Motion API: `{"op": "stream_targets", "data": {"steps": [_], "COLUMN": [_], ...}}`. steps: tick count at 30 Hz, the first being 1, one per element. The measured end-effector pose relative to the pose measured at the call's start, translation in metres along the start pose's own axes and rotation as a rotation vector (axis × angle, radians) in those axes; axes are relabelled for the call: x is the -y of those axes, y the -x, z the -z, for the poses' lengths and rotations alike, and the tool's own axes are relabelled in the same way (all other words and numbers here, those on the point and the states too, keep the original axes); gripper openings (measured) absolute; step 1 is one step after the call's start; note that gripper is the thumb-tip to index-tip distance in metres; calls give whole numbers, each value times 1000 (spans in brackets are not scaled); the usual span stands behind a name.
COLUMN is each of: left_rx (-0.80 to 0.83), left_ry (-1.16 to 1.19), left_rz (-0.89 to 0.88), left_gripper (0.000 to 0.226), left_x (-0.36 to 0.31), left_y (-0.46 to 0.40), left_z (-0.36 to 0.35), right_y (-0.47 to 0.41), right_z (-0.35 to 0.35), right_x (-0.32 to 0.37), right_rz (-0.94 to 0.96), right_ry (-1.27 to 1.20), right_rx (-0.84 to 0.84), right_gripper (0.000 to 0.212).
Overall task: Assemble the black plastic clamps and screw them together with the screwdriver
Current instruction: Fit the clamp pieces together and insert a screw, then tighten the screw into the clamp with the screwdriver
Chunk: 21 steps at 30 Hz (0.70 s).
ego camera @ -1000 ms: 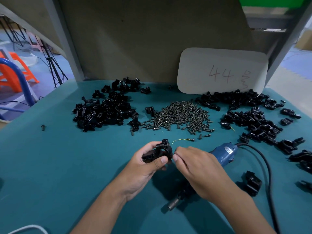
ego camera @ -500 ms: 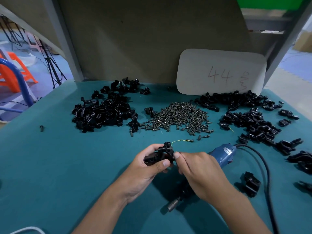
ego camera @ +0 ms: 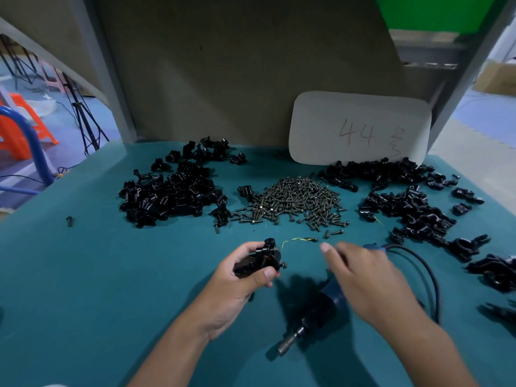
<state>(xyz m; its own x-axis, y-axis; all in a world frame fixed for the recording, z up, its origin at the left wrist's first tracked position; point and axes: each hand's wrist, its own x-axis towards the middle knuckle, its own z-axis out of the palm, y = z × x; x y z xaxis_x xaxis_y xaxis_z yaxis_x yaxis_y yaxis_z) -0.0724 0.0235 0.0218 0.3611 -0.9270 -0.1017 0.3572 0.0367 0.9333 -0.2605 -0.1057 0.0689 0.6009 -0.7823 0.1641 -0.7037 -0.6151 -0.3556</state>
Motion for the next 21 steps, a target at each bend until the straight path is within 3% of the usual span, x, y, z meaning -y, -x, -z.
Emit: {"op": "stream_targets", "data": {"steps": [2, 5, 11, 16, 21], "left_rx": [7, 8, -21, -51, -118], "left_ry": [-24, -42, -104, -147, -179], "left_rz": [15, 4, -11, -24, -42], "left_gripper": [49, 50, 51, 48, 40], "left_x": [-1, 0, -1, -2, 0], "left_y": [1, 0, -1, -1, -4], "left_z": [0, -2, 2, 3, 5], "right_y": [6, 12, -4, -4, 16], "right_z": [9, 12, 4, -6, -12], "right_x": [-17, -32, -27, -29, -35], "right_rz": [-208, -435, -517, -672, -671], "right_ry": [73, 140, 94, -352, -1094], "right_rx": [33, 114, 302, 261, 136], "right_gripper": [54, 74, 77, 47, 30]}}
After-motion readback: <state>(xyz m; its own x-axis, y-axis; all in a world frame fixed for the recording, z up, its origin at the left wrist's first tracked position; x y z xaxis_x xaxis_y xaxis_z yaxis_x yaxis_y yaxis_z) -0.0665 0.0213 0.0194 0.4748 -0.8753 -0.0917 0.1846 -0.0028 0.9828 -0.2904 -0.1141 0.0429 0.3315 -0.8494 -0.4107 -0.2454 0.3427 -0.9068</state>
